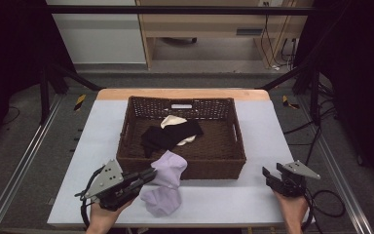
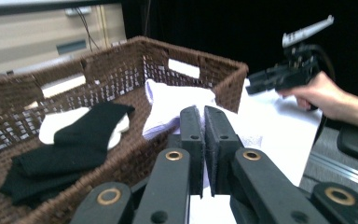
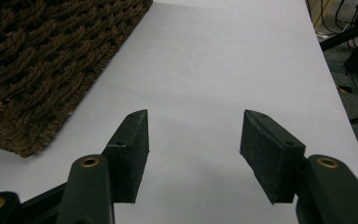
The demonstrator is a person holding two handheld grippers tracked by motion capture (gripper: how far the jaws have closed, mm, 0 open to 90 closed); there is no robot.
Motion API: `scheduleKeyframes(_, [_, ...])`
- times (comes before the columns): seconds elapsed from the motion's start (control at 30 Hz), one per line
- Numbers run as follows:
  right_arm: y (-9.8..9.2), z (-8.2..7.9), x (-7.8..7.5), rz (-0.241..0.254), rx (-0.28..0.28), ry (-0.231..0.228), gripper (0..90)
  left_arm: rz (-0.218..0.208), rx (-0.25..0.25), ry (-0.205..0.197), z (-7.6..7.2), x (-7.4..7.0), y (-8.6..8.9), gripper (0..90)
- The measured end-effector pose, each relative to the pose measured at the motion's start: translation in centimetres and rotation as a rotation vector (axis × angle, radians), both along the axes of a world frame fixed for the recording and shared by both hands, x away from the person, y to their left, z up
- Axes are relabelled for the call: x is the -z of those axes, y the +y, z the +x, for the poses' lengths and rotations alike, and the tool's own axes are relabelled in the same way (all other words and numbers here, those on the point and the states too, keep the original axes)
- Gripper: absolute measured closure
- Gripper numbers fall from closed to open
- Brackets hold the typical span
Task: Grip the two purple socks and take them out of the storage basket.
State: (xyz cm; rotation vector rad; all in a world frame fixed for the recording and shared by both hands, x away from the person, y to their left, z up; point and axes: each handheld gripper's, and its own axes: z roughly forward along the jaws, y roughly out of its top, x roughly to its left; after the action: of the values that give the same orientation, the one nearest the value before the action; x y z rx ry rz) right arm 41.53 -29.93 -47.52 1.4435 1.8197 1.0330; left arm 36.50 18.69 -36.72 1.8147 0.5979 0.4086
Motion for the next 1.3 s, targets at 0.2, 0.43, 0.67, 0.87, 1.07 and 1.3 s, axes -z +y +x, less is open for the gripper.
scheduleKeyframes(0.2, [0.0,0.0,0.0,-0.004,-0.006,0.001,42.2,0.035,0.019,0.061,0.3,1.9,-0.8,86.1])
scheduleKeyframes(0.43, [0.1,0.0,0.1,-0.004,-0.008,0.004,42.2,0.098,0.034,0.121,0.8,4.4,-2.0,86.1])
scheduleKeyframes(0.67, [0.2,0.1,0.1,-0.006,-0.014,0.013,42.1,0.140,0.037,0.175,1.4,6.4,-2.7,85.7])
scheduleKeyframes(0.87, [0.3,0.2,0.2,-0.012,-0.019,0.021,41.7,0.156,0.034,0.195,1.9,7.1,-2.7,83.7])
scheduleKeyframes(1.07, [0.3,0.2,0.3,-0.018,-0.021,0.021,41.4,0.133,0.010,0.172,1.8,7.0,-2.4,64.9])
scheduleKeyframes(1.3, [0.4,0.2,0.3,-0.016,-0.019,0.023,40.5,0.103,-0.071,0.139,1.7,6.2,-1.2,46.9])
